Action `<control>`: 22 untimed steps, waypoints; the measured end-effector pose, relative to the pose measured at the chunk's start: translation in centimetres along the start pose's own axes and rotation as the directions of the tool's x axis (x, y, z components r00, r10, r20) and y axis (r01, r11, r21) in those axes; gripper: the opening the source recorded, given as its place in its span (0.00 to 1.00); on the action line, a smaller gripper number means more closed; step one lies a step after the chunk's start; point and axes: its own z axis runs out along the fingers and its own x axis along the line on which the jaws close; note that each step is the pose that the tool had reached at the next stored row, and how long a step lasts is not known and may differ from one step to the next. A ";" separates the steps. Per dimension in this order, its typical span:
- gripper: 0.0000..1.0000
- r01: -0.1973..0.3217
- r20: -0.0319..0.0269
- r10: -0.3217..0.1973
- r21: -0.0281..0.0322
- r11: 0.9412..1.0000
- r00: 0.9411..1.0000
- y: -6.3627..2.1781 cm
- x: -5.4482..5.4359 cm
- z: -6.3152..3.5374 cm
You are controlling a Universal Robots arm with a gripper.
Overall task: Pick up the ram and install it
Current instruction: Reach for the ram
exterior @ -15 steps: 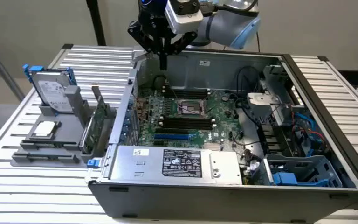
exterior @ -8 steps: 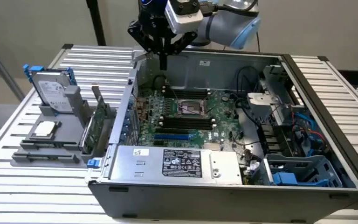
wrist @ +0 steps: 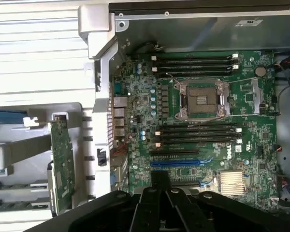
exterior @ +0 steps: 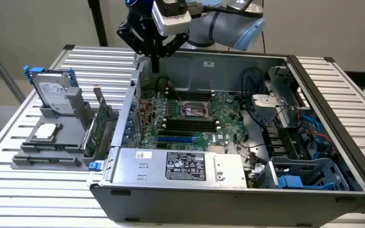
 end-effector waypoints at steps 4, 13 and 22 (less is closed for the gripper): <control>0.00 0.000 0.000 0.000 0.000 1.000 1.000 -0.68 1.8 -0.06; 0.00 0.000 0.000 0.000 0.000 1.000 1.000 -2.19 5.8 -0.21; 0.00 0.000 0.000 0.000 0.000 1.000 1.000 -3.64 9.8 -0.33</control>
